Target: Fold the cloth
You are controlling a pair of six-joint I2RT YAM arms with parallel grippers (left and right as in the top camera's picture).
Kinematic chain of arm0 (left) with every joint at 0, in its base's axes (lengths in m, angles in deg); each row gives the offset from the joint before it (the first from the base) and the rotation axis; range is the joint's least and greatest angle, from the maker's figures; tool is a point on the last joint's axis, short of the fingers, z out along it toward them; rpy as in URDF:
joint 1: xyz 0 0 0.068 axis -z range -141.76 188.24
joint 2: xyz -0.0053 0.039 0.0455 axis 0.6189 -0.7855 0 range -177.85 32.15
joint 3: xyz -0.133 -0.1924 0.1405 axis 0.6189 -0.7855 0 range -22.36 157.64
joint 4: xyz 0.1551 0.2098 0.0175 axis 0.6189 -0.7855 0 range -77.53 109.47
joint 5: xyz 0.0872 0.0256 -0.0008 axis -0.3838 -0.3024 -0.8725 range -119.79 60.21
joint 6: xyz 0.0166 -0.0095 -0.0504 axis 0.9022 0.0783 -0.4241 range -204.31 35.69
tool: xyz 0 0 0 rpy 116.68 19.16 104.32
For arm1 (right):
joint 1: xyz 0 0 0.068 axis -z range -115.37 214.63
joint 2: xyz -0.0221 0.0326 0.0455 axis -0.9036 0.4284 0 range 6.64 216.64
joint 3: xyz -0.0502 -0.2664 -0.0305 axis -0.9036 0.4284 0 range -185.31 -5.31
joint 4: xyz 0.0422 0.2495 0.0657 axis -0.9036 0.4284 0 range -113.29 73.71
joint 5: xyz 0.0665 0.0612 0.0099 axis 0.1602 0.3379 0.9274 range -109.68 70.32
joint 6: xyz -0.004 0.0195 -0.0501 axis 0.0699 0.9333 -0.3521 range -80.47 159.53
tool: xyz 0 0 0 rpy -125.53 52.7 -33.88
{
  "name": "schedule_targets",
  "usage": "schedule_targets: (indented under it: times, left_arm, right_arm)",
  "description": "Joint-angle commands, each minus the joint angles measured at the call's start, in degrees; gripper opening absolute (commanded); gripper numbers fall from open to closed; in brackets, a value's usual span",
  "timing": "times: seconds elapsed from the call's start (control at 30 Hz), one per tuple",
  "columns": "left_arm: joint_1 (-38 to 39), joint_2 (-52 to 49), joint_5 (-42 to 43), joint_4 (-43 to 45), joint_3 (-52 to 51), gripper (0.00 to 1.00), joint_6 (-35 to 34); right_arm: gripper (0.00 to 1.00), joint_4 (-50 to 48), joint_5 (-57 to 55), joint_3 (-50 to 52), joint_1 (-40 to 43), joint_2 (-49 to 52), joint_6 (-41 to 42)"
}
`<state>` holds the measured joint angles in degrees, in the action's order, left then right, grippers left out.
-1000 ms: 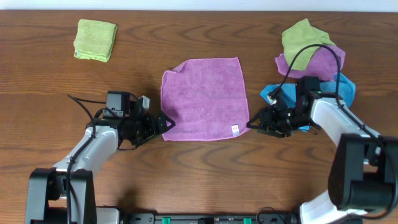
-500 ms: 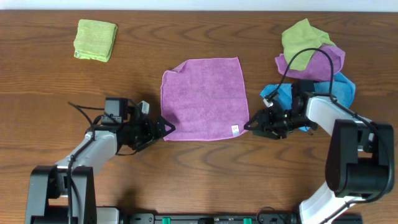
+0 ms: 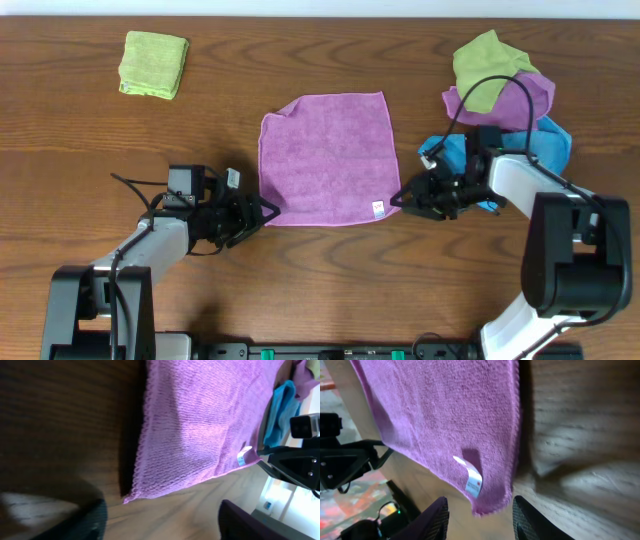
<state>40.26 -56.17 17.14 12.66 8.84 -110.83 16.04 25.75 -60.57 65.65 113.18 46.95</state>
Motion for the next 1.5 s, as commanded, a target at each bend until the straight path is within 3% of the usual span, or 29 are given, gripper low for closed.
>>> schedule_targets:
  times: [0.0, 0.57, 0.7, 0.8, 0.9, 1.1, 1.33, 1.47]
  left_arm:
    - [-0.1, -0.5, -2.4, 0.0, -0.8, 0.68, -2.2]
    - [2.5, -4.0, -1.4, 6.2, -0.8, 0.68, -7.0]
    - [2.5, -4.2, -0.3, 6.8, -0.8, 0.44, -7.5]
    - [2.5, -4.2, -0.3, 6.8, -0.8, 0.25, -8.9]
    - [2.5, -4.2, -0.4, 6.9, -0.8, 0.06, -10.2]
    - [2.5, -4.2, 1.5, 9.8, -0.8, 0.06, -11.3]
    - [2.5, -4.2, 5.5, 27.4, -0.6, 0.06, -19.7]
    - [2.5, -4.2, 2.4, 30.7, 0.3, 0.06, -21.5]
  right_arm:
    - [0.43, -1.6, -0.2, 0.3, -1.8, 0.3, 3.3]
    - [0.35, -0.2, -3.6, 0.3, -1.7, 0.3, 3.5]
    - [0.27, 0.0, -3.7, 0.3, -1.7, 0.3, 3.5]
    - [0.02, 0.2, -3.6, 0.3, -1.7, 0.3, 3.6]
    - [0.02, 0.3, -3.6, 0.3, -1.7, 0.3, 4.6]
    - [0.01, 0.3, 0.1, -0.3, -1.7, -0.2, 4.8]
    - [0.01, 0.4, 0.2, -1.4, -1.7, -5.7, 4.5]
    - [0.02, -1.5, 0.0, -2.4, -1.8, -9.8, 4.7]
